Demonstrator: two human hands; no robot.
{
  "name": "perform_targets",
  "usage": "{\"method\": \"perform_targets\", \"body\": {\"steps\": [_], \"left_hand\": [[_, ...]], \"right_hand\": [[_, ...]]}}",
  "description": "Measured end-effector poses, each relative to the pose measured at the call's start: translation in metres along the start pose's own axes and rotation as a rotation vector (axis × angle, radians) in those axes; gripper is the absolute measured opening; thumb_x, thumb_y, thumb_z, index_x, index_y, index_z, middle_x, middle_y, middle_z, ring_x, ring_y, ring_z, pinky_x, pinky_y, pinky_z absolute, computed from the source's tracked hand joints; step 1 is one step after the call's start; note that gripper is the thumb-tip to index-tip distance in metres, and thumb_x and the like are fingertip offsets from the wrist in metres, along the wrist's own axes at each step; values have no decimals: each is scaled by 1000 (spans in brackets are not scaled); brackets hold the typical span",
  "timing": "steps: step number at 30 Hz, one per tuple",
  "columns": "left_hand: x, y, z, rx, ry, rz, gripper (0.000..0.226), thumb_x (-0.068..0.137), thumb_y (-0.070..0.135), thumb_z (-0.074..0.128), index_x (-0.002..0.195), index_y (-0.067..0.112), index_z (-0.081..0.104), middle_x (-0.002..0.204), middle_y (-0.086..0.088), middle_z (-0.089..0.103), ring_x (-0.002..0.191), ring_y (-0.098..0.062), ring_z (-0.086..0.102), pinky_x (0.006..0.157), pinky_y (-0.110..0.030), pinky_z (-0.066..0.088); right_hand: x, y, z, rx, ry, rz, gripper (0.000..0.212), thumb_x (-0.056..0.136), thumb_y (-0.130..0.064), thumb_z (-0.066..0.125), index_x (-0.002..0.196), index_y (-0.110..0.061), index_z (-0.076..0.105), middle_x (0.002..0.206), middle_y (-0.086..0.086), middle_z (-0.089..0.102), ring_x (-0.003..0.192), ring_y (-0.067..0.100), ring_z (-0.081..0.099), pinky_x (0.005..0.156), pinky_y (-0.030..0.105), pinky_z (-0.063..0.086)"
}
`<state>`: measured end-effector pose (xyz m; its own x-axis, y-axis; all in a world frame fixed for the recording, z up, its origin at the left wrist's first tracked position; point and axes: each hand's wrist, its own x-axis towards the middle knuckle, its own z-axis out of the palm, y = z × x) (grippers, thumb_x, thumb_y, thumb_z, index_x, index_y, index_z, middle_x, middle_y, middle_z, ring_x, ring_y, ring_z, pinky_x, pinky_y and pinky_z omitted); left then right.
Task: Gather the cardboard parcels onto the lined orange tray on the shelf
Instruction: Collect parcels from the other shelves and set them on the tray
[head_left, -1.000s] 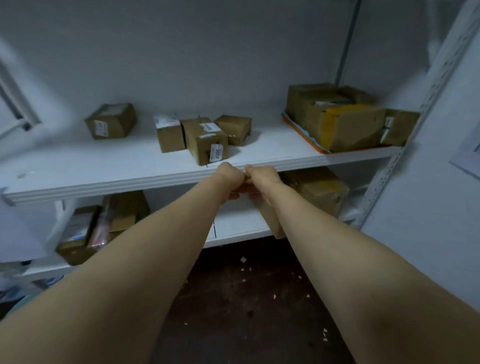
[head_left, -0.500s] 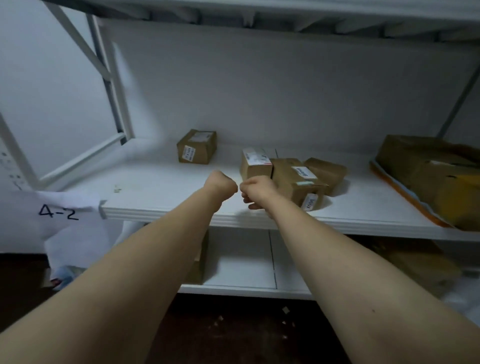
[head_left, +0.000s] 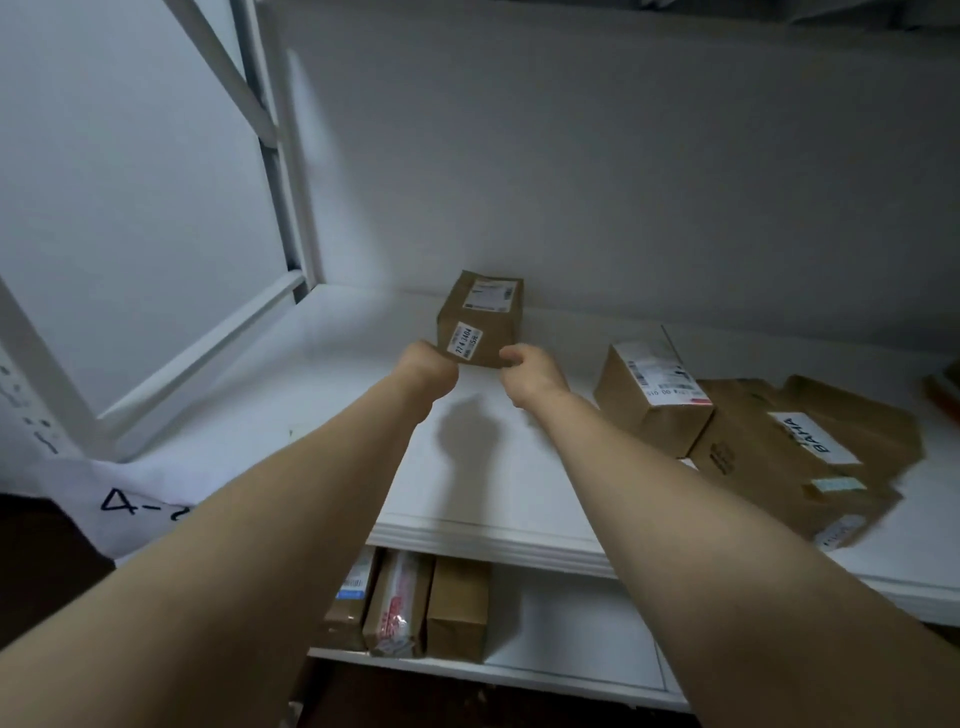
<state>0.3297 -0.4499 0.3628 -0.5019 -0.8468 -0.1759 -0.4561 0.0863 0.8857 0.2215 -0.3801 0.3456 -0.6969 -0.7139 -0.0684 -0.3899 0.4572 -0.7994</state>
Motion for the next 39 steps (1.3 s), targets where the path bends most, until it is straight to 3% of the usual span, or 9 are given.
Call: {"method": "perform_targets", "body": {"steps": [3, 6, 11, 17, 21, 25, 27, 31, 39], "left_hand": [[26, 4, -2, -12, 17, -14, 18, 91, -5, 44, 90, 9, 56, 65, -8, 45, 54, -20, 39, 46, -20, 28], [47, 11, -1, -43, 56, -6, 32, 95, 3, 45, 63, 10, 46, 66, -10, 43, 51, -16, 35, 40, -16, 27], [81, 18, 8, -89, 107, -3, 31, 97, 13, 47, 122, -2, 57, 117, -18, 63, 106, -32, 62, 63, -28, 44], [111, 22, 17, -97, 90, -25, 48, 99, 17, 42, 144, 3, 35, 131, -15, 56, 116, -29, 58, 87, -35, 50], [125, 22, 21, -150, 57, -30, 36, 100, 12, 38, 132, 2, 49, 113, -13, 64, 105, -28, 60, 77, -30, 48], [128, 18, 13, -101, 84, -43, 20, 98, 13, 43, 88, 8, 60, 101, -15, 63, 78, -20, 50, 60, -23, 42], [120, 18, 8, -99, 87, -114, 20, 95, 23, 49, 93, 6, 59, 77, -9, 59, 62, -18, 51, 61, -24, 45], [94, 13, 3, -65, 18, -216, 33, 96, 34, 46, 86, 3, 51, 70, -11, 53, 57, -21, 53, 56, -30, 49], [40, -13, -3, -136, -20, -231, 14, 90, 17, 48, 96, 6, 55, 89, -12, 59, 77, -26, 56, 68, -35, 48]], "right_hand": [[24, -7, 3, -45, -4, -5, 46, 94, -5, 46, 139, -13, 49, 141, 11, 51, 128, 30, 49, 105, 30, 38], [45, -12, 4, -61, -5, 2, 47, 94, -8, 47, 141, -15, 46, 142, 12, 49, 129, 29, 48, 103, 27, 38], [76, -13, 8, -67, -41, 15, 61, 86, -12, 45, 145, -28, 40, 140, 13, 48, 124, 29, 52, 104, 35, 45], [104, -5, 5, -84, -87, 36, 67, 85, -12, 44, 148, -28, 33, 146, 10, 44, 129, 28, 48, 107, 37, 42], [106, -4, 3, -57, -90, 11, 63, 87, -11, 47, 148, -22, 38, 147, 5, 45, 132, 24, 46, 110, 35, 39], [98, -4, -5, -21, 25, 1, 39, 90, -17, 48, 126, -17, 63, 129, 5, 63, 116, 23, 59, 94, 28, 47], [91, -6, -9, -38, 75, 8, 31, 93, -25, 47, 111, -12, 70, 116, 10, 68, 104, 26, 63, 76, 26, 44], [74, -3, -10, -54, 75, 91, 31, 93, -38, 55, 96, -9, 66, 105, 14, 69, 99, 30, 66, 68, 26, 39], [20, 8, 4, 180, -64, 260, 46, 80, -37, 66, 118, -10, 64, 117, 9, 67, 105, 30, 65, 95, 43, 52]]}}
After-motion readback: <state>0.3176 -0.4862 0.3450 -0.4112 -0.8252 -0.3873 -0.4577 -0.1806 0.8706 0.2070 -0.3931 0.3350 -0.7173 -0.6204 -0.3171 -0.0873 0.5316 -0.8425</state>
